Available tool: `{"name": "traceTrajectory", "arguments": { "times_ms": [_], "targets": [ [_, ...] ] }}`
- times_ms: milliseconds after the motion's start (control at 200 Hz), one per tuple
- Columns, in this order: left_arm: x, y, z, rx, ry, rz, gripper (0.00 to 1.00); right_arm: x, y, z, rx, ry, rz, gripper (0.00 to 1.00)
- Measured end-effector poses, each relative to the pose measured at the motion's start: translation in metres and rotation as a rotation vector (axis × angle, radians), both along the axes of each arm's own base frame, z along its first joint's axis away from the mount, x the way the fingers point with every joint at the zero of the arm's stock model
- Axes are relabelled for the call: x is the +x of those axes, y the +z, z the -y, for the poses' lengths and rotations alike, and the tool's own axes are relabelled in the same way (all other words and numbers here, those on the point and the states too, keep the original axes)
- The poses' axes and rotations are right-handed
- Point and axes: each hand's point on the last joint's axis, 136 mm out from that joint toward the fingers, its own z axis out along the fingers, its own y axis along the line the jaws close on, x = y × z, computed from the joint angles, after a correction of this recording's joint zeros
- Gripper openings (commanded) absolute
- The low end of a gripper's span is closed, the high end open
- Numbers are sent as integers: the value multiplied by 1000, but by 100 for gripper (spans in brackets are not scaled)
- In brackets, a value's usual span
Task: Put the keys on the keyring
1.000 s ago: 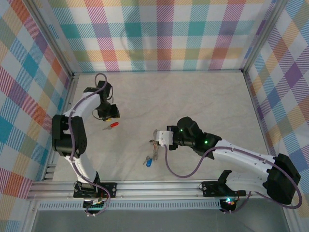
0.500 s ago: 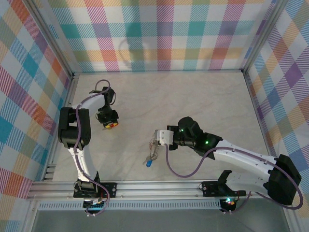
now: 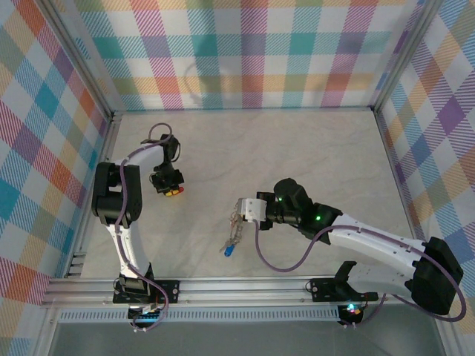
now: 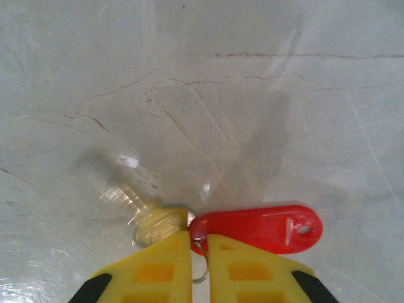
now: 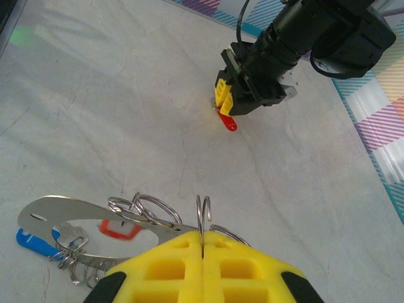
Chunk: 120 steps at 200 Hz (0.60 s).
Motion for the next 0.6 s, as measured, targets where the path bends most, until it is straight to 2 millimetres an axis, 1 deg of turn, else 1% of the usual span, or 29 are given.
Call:
{"name": "traceTrajectory", "arguments": {
  "times_ms": [100,120,180,380,480,600],
  "targets": [
    [0,0,1,8,-5,1,9,0,0,0,0,0,0,0],
    [0,0,1,10,-5,1,6,0,0,0,0,0,0,0],
    [0,0,1,10,-5,1,2,0,0,0,0,0,0,0],
    [0,2,4,-7,-7,4,0,0,0,0,0,-1,-2,0],
    [-1,5,11,-38,-19,7,0,0,0,0,0,-2,-3,0],
    [-1,17,22,-91,-53,29,0,0,0,0,1,-1,-4,0]
  ]
}}
